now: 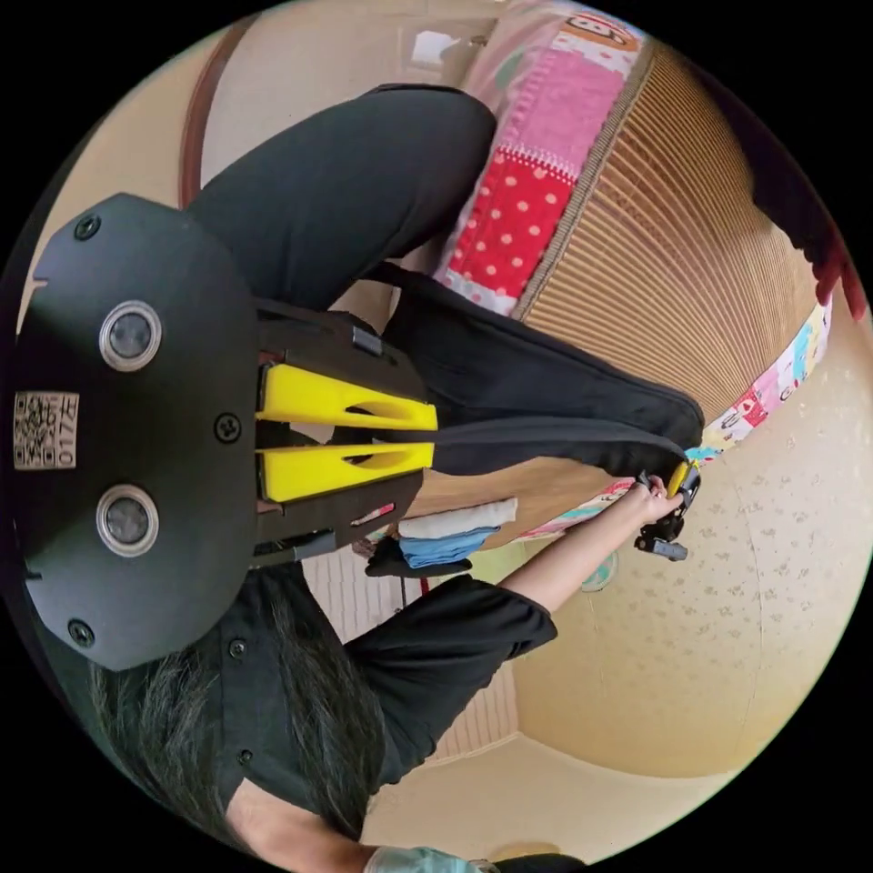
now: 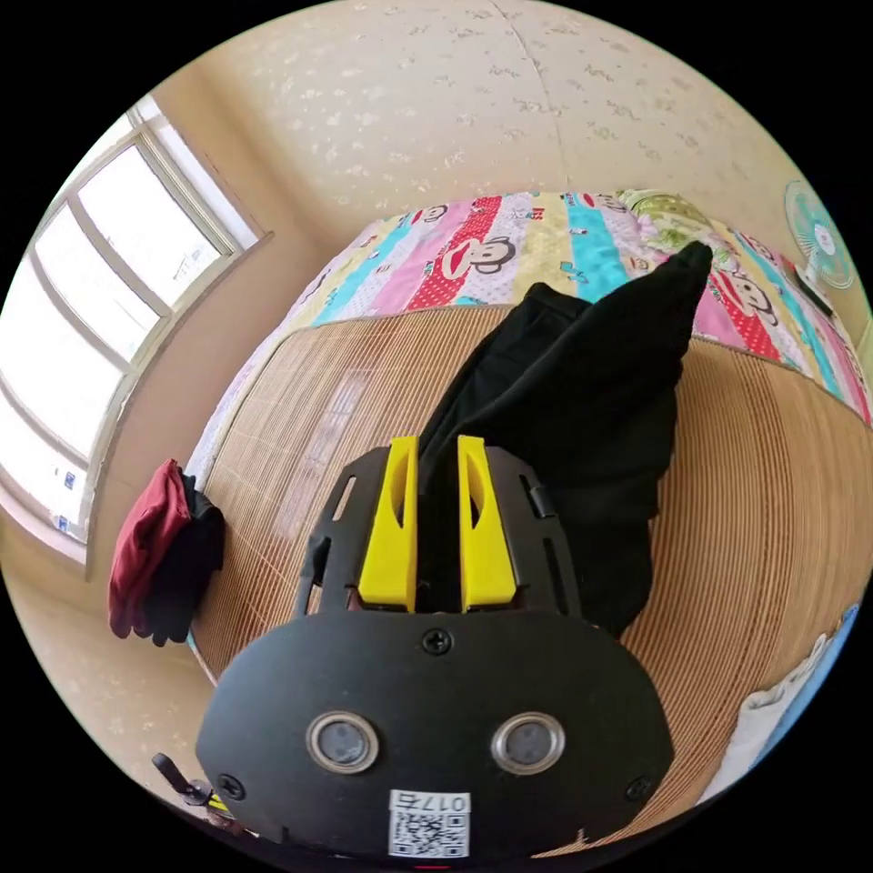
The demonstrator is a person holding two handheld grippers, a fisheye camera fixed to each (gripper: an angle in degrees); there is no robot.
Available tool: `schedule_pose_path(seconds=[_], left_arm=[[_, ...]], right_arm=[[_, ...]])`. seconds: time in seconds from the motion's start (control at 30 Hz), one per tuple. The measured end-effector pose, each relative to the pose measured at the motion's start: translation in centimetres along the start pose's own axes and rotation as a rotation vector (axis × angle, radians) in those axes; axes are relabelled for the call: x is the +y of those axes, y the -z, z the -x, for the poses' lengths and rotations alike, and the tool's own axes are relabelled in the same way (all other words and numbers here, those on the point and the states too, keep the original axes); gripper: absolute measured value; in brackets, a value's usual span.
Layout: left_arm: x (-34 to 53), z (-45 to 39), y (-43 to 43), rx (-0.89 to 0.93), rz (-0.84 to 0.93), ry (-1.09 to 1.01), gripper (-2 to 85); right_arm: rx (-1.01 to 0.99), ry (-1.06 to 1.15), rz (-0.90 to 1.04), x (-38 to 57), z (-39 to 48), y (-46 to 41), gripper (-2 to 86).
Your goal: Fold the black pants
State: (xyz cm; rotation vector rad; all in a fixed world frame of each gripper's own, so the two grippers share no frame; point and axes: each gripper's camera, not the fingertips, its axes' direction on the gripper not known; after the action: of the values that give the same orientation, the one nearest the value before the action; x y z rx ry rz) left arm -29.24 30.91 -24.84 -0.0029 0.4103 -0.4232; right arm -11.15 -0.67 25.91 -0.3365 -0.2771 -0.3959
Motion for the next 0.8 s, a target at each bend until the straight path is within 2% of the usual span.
schedule_pose_path(seconds=[0.1, 0.23, 0.33, 0.4, 0.47, 0.53, 0.6, 0.7, 0.8], left_arm=[[1.1, 1.5, 2.0, -0.048, -0.053, 0.031, 2.6], [0.9, 1.7, 3.4, -0.162, -0.09, -0.006, 5.2], [-2.0, 1.7, 2.2, -0.13, -0.087, -0.083, 9.8], [-4.4, 1.3, 0.6, -0.138, -0.052, -0.137, 10.5], [-7.2, 0.5, -3.1, -0.242, 0.055, -0.208, 11.0], [-7.8, -0.1, -6.0, -0.365, 0.142, -0.235, 9.7], [-6.6, -2.1, -6.9, -0.464, 0.128, -0.317, 6.7], [-3.5, -2.9, -8.8, -0.39, 0.175, -0.28, 4.9], [0.7, -1.9, -10.9, -0.286, 0.222, -0.202, 5.1]], right_arm=[[-0.083, 0.077, 0.002, 4.5, 1.4, 0.0, 7.8], [0.006, 0.189, -0.015, 15.6, 0.9, 4.3, 9.7], [0.08, 0.111, 0.004, 24.2, -1.0, 6.6, 11.7], [0.061, 0.052, 0.056, 28.4, -1.9, 6.8, 12.4], [0.007, 0.026, 0.125, 31.8, -1.9, 6.0, 12.0], [-0.055, 0.107, 0.133, 34.9, -0.3, 6.3, 8.0], [-0.008, 0.178, 0.195, 35.9, 1.1, 6.6, 5.5], [0.086, 0.29, 0.262, 37.5, 1.9, 8.5, 4.2], [0.084, 0.293, 0.348, 39.5, 0.7, 10.1, 3.8]])
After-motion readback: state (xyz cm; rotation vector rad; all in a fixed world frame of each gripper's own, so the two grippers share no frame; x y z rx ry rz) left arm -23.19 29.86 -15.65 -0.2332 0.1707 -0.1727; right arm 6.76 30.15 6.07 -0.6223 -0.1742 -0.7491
